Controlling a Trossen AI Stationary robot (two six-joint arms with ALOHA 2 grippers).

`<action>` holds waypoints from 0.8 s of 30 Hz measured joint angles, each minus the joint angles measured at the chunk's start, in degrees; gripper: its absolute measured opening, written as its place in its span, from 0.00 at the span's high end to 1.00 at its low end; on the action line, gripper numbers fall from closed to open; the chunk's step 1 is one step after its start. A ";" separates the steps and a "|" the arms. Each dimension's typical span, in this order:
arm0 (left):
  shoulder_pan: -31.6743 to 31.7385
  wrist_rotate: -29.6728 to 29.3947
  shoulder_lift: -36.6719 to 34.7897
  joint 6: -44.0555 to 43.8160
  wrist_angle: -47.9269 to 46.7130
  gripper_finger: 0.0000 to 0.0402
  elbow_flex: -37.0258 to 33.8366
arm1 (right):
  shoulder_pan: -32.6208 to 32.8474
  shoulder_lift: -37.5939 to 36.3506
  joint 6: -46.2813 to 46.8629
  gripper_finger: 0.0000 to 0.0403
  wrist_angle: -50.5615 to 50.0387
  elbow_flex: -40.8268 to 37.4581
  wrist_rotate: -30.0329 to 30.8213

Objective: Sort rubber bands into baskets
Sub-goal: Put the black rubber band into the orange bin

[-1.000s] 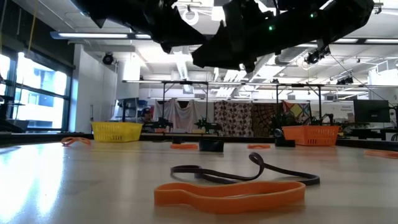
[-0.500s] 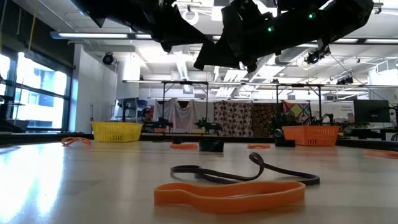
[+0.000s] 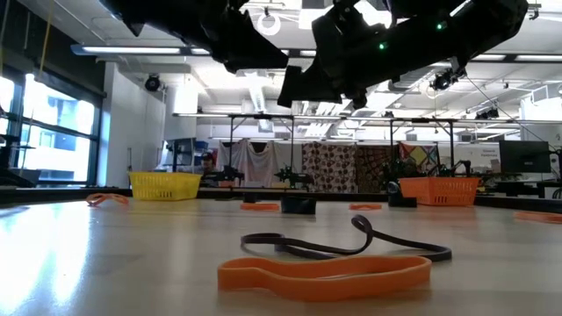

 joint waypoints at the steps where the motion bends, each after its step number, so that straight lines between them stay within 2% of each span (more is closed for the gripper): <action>1: 0.02 0.42 -0.01 0.00 0.61 0.82 -0.35 | 0.00 0.01 0.02 1.00 -0.01 0.00 -0.01; 8: 0.21 3.44 -0.04 -2.15 16.24 0.77 -9.30 | 0.00 0.01 1.18 1.00 -1.92 0.00 -0.05; 19: 0.15 3.45 -0.06 -3.89 31.95 0.77 -18.55 | 0.00 0.00 2.66 1.00 -4.31 0.37 -0.23; 24: 0.50 4.81 -0.06 -3.93 40.17 0.77 -22.65 | -0.04 0.01 3.96 1.00 -9.65 1.96 -0.21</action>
